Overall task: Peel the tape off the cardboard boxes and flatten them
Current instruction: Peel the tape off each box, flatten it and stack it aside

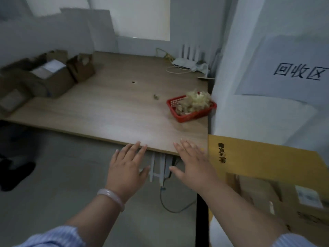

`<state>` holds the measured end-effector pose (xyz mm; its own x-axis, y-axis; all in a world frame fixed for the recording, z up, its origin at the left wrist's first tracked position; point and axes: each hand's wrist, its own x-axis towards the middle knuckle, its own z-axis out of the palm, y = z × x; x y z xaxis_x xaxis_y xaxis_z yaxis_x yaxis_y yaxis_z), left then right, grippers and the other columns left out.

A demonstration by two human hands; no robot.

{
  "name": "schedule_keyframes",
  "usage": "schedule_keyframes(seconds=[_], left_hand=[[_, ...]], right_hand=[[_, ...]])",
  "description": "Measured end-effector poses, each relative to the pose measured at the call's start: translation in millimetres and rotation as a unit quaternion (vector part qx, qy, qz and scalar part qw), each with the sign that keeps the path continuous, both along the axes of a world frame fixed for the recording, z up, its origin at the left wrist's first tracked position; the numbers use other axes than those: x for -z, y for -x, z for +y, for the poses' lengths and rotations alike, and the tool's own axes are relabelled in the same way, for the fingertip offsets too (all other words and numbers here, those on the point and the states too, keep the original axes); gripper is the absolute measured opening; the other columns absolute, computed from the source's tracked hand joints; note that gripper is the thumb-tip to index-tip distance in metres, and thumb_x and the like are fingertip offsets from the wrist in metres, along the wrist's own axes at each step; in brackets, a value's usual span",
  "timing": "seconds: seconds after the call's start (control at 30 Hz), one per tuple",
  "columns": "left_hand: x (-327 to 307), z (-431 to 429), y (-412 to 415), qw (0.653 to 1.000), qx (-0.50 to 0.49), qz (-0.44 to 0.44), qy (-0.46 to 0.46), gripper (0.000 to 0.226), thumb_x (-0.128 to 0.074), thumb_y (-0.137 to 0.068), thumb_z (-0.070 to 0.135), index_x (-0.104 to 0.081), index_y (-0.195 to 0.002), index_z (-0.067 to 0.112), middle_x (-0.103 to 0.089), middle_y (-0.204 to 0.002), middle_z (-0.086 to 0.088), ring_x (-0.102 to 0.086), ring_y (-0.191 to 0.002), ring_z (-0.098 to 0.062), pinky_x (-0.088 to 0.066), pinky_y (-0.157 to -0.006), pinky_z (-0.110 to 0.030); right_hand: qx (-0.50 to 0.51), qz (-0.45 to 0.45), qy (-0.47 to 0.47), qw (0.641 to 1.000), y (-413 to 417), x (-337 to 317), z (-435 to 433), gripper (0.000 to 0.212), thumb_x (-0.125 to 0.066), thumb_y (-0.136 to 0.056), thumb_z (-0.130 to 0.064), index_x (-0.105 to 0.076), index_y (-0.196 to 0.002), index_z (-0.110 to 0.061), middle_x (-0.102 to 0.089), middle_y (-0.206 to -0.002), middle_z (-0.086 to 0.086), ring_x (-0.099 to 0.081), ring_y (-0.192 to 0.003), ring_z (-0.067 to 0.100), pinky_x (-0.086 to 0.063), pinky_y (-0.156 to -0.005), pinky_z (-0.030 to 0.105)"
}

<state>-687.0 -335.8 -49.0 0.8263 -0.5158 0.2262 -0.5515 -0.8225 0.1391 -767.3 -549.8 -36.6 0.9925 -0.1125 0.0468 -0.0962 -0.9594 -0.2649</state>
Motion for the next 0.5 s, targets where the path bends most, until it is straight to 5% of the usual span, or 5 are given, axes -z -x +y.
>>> schedule_keyframes(seconds=[0.5], left_hand=[[-44.9, 215.7, -175.0, 0.989, -0.135, -0.057, 0.032, 0.064, -0.041, -0.079, 0.057, -0.05, -0.135, 0.027, -0.053, -0.137, 0.0, -0.051, -0.124, -0.024, -0.043, -0.099, -0.048]], right_hand=[[-0.086, -0.056, -0.014, 0.995, -231.3, -43.9, 216.4, 0.075, -0.037, -0.091, -0.06, 0.004, -0.15, -0.036, 0.008, -0.159, -0.009, 0.01, -0.145, 0.009, 0.01, -0.114, 0.028]])
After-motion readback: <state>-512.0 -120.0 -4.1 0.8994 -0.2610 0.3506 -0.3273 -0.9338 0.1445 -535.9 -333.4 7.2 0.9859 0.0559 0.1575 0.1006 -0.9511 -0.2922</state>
